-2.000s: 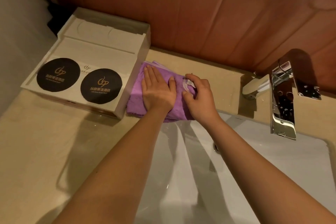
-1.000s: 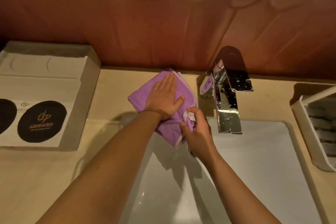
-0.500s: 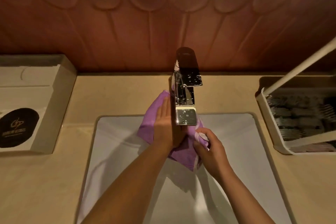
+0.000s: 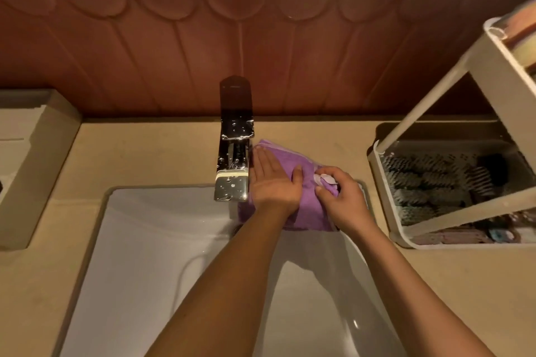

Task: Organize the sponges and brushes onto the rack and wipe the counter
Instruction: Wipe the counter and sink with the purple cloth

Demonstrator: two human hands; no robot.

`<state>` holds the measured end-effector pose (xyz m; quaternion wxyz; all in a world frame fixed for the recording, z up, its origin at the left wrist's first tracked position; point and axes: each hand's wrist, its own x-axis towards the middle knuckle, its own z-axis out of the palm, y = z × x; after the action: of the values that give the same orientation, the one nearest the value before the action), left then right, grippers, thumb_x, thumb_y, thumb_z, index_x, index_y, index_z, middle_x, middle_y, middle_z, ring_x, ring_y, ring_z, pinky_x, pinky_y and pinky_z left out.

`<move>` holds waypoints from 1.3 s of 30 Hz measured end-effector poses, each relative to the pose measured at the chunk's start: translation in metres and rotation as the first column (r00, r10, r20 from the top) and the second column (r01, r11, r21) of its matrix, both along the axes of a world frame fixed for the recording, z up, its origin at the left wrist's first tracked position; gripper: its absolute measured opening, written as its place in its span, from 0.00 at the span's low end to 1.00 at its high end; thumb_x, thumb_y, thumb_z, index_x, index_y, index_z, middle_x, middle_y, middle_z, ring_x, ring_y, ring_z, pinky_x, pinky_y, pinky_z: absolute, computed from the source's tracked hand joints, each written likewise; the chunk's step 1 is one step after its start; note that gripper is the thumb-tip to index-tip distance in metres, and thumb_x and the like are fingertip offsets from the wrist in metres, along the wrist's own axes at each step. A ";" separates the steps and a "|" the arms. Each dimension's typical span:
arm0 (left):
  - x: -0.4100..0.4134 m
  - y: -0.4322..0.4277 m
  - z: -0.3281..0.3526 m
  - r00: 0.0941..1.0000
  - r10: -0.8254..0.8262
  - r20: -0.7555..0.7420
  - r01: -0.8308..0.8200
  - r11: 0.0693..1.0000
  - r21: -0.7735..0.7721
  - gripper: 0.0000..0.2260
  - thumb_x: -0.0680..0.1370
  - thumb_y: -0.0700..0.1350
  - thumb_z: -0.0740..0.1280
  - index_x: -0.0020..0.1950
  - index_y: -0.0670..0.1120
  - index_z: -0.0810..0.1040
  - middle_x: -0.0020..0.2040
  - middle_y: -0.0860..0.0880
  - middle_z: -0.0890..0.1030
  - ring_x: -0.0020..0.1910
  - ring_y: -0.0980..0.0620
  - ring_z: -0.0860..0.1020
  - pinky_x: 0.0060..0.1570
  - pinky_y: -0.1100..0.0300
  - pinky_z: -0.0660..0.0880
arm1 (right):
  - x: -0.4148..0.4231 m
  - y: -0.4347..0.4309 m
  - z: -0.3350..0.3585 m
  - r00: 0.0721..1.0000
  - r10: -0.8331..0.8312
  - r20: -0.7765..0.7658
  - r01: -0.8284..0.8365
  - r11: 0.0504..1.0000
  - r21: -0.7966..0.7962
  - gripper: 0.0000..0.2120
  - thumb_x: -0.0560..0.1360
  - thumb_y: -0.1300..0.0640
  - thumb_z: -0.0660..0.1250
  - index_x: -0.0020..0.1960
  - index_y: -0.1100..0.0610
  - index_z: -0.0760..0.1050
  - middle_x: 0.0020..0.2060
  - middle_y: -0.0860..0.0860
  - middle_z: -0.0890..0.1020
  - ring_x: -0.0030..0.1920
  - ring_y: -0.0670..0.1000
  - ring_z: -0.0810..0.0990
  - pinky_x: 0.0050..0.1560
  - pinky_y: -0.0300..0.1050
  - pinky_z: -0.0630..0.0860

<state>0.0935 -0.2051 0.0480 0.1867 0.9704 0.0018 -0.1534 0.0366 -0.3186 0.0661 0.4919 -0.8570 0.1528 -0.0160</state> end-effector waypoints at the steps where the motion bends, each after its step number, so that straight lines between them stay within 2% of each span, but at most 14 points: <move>1: 0.003 -0.005 -0.001 1.000 0.015 -0.008 -0.015 1.000 0.000 0.35 0.80 0.59 0.46 0.75 0.37 0.37 0.77 0.40 0.39 0.77 0.45 0.40 0.74 0.53 0.41 | 0.004 -0.005 0.001 1.000 -0.004 0.001 0.004 1.000 -0.013 0.14 0.73 0.64 0.66 0.58 0.58 0.75 0.55 0.55 0.78 0.55 0.52 0.76 0.53 0.35 0.67; 8: 0.038 -0.028 -0.001 0.999 0.037 0.027 -0.037 0.999 -0.005 0.34 0.80 0.59 0.44 0.75 0.37 0.38 0.77 0.40 0.39 0.77 0.45 0.40 0.74 0.54 0.39 | 0.030 -0.017 0.001 1.000 -0.025 0.003 0.025 0.999 -0.037 0.15 0.75 0.64 0.64 0.61 0.57 0.74 0.59 0.56 0.75 0.58 0.53 0.74 0.56 0.36 0.66; 12: 0.044 -0.033 -0.005 0.995 0.064 0.083 -0.062 0.998 -0.026 0.32 0.81 0.57 0.45 0.76 0.37 0.40 0.78 0.40 0.42 0.77 0.46 0.42 0.74 0.55 0.40 | 0.029 -0.011 0.000 0.999 -0.048 0.011 0.049 0.999 -0.016 0.16 0.76 0.65 0.62 0.63 0.57 0.72 0.60 0.54 0.72 0.53 0.48 0.71 0.47 0.27 0.63; 16: 0.042 -0.030 -0.007 0.977 0.136 0.166 -0.111 0.982 -0.152 0.29 0.82 0.53 0.47 0.76 0.38 0.42 0.78 0.41 0.45 0.77 0.48 0.44 0.74 0.57 0.40 | 0.018 -0.001 0.002 0.987 0.087 0.132 -0.067 0.986 -0.151 0.16 0.76 0.67 0.61 0.63 0.60 0.72 0.60 0.56 0.72 0.54 0.49 0.73 0.47 0.21 0.64; 18: 0.042 -0.030 -0.006 0.958 0.212 0.193 -0.160 0.953 -0.257 0.28 0.82 0.52 0.48 0.76 0.39 0.42 0.78 0.42 0.45 0.77 0.48 0.44 0.73 0.58 0.40 | 0.023 -0.002 0.008 0.969 0.171 0.177 -0.130 0.967 -0.220 0.16 0.75 0.69 0.60 0.61 0.61 0.74 0.58 0.57 0.72 0.54 0.52 0.75 0.49 0.25 0.66; 20: 0.043 -0.030 -0.004 0.930 0.302 0.207 -0.218 0.910 -0.352 0.27 0.82 0.51 0.48 0.76 0.39 0.43 0.78 0.43 0.45 0.77 0.49 0.45 0.74 0.58 0.42 | 0.034 -0.003 0.016 0.944 0.257 0.206 -0.194 0.939 -0.285 0.17 0.71 0.69 0.58 0.58 0.63 0.75 0.55 0.59 0.73 0.52 0.56 0.75 0.51 0.32 0.67; 23: 0.047 -0.034 -0.003 0.867 0.454 0.206 -0.300 0.805 -0.512 0.27 0.82 0.50 0.49 0.76 0.39 0.47 0.78 0.41 0.49 0.77 0.47 0.48 0.74 0.57 0.46 | 0.055 -0.005 0.034 0.915 0.369 0.164 -0.300 0.894 -0.334 0.18 0.69 0.62 0.57 0.57 0.61 0.76 0.53 0.59 0.73 0.53 0.57 0.73 0.53 0.42 0.68; 27: 0.053 -0.039 0.002 0.717 0.681 0.152 -0.356 0.544 -0.760 0.28 0.77 0.51 0.47 0.73 0.36 0.60 0.74 0.37 0.62 0.73 0.42 0.61 0.70 0.56 0.55 | 0.083 -0.009 0.050 0.852 0.502 0.151 -0.378 0.787 -0.487 0.15 0.72 0.66 0.60 0.57 0.59 0.76 0.53 0.58 0.72 0.54 0.58 0.71 0.51 0.50 0.73; 29: 0.055 -0.041 0.002 0.682 0.712 0.170 -0.337 0.512 -0.790 0.25 0.76 0.48 0.49 0.67 0.34 0.66 0.68 0.35 0.69 0.67 0.39 0.67 0.66 0.54 0.59 | 0.097 -0.016 0.049 0.865 0.492 0.097 -0.363 0.749 -0.554 0.16 0.74 0.67 0.60 0.59 0.56 0.74 0.56 0.57 0.71 0.57 0.57 0.70 0.51 0.53 0.74; 30: 0.057 -0.042 0.002 0.699 0.689 0.191 -0.326 0.545 -0.773 0.24 0.75 0.47 0.50 0.65 0.33 0.69 0.64 0.34 0.71 0.64 0.38 0.68 0.65 0.53 0.61 | 0.102 -0.021 0.046 0.888 0.456 0.057 -0.342 0.738 -0.581 0.16 0.75 0.66 0.59 0.61 0.55 0.73 0.58 0.56 0.70 0.59 0.56 0.68 0.52 0.52 0.73; 31: 0.058 -0.042 0.002 0.739 0.636 0.221 -0.314 0.616 -0.722 0.24 0.74 0.46 0.51 0.63 0.34 0.71 0.63 0.35 0.73 0.64 0.38 0.69 0.65 0.51 0.61 | 0.106 -0.028 0.041 0.913 0.407 0.017 -0.313 0.728 -0.609 0.18 0.75 0.67 0.58 0.62 0.54 0.72 0.60 0.55 0.69 0.60 0.56 0.67 0.53 0.51 0.72; 34: 0.055 -0.040 -0.006 0.878 0.319 0.358 -0.199 0.922 -0.332 0.27 0.73 0.50 0.49 0.67 0.41 0.71 0.69 0.40 0.71 0.70 0.42 0.64 0.71 0.50 0.52 | 0.105 -0.045 0.022 0.966 0.244 -0.080 -0.232 0.693 -0.683 0.24 0.74 0.70 0.59 0.67 0.55 0.67 0.62 0.56 0.67 0.62 0.58 0.66 0.56 0.52 0.71; 36: 0.053 -0.036 -0.013 0.927 0.121 0.355 -0.086 0.990 -0.114 0.29 0.74 0.53 0.46 0.73 0.45 0.65 0.75 0.43 0.63 0.75 0.45 0.58 0.72 0.51 0.47 | 0.105 -0.048 0.012 0.976 0.159 -0.146 -0.215 0.650 -0.729 0.26 0.74 0.68 0.60 0.70 0.55 0.64 0.66 0.57 0.65 0.66 0.60 0.63 0.62 0.51 0.67; 39: 0.056 -0.034 -0.021 0.957 -0.018 0.290 0.009 0.999 0.032 0.26 0.80 0.54 0.47 0.77 0.47 0.55 0.78 0.45 0.54 0.77 0.47 0.51 0.73 0.51 0.46 | 0.112 -0.039 0.010 0.979 0.139 -0.151 -0.204 0.592 -0.779 0.23 0.77 0.55 0.57 0.72 0.56 0.61 0.71 0.57 0.61 0.72 0.61 0.56 0.72 0.57 0.52</move>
<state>0.1500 -0.2395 0.0272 0.1693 0.9851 -0.0301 -0.0107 0.1485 -0.3576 0.0763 0.0565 -0.9963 0.0648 -0.0027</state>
